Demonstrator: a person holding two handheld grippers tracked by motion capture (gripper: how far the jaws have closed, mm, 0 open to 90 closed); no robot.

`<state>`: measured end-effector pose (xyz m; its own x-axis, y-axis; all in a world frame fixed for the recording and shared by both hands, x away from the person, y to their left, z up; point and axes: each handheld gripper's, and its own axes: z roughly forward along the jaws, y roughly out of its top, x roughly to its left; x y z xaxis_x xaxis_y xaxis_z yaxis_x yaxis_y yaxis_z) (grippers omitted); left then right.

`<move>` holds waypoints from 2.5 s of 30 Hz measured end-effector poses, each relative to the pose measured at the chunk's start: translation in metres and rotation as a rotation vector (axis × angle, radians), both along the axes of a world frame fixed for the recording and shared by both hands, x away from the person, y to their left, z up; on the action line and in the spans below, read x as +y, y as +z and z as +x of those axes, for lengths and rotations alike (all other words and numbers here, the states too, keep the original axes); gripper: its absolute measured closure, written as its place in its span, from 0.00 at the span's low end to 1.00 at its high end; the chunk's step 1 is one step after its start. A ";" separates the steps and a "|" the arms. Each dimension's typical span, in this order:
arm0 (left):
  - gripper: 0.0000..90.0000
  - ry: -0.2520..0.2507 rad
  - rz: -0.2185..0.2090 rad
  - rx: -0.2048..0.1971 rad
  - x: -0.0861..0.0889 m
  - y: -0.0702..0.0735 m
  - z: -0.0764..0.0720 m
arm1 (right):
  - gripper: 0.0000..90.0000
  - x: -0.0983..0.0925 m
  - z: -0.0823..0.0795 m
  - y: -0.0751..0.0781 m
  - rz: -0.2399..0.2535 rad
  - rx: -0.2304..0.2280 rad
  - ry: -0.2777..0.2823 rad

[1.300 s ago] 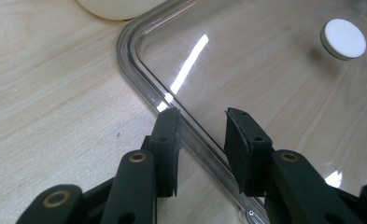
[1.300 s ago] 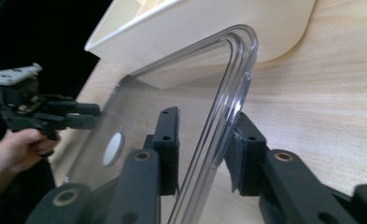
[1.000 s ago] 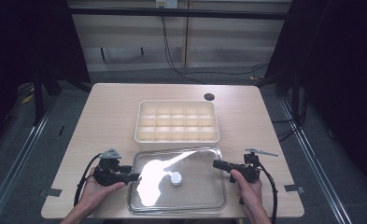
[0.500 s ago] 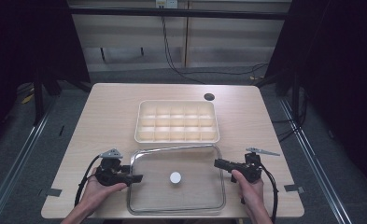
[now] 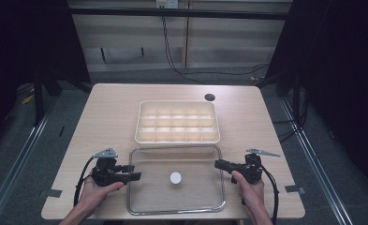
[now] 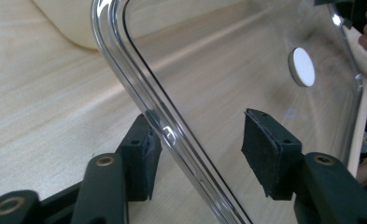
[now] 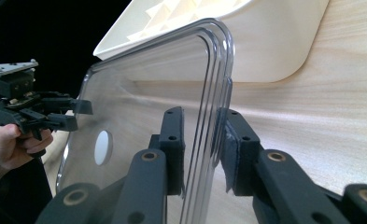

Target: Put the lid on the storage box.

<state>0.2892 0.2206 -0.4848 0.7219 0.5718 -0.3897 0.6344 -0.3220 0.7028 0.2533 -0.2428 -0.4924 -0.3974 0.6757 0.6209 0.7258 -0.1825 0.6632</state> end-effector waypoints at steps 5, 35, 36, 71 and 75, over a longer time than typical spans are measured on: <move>0.57 0.007 -0.010 -0.016 0.001 0.004 0.000 | 0.79 0.001 -0.001 0.002 -0.015 -0.012 -0.002; 0.74 0.028 -0.074 -0.121 0.006 0.040 -0.005 | 0.75 0.011 -0.007 0.036 -0.103 -0.120 -0.083; 0.74 0.033 -0.078 -0.124 0.006 0.042 -0.005 | 0.75 0.011 -0.007 0.037 -0.102 -0.123 -0.082; 0.79 0.106 -0.127 -0.208 0.008 0.087 0.017 | 0.77 0.011 0.015 0.078 -0.070 -0.229 -0.092; 0.79 0.111 -0.132 -0.218 0.008 0.092 0.019 | 0.77 0.011 0.018 0.082 -0.059 -0.240 -0.091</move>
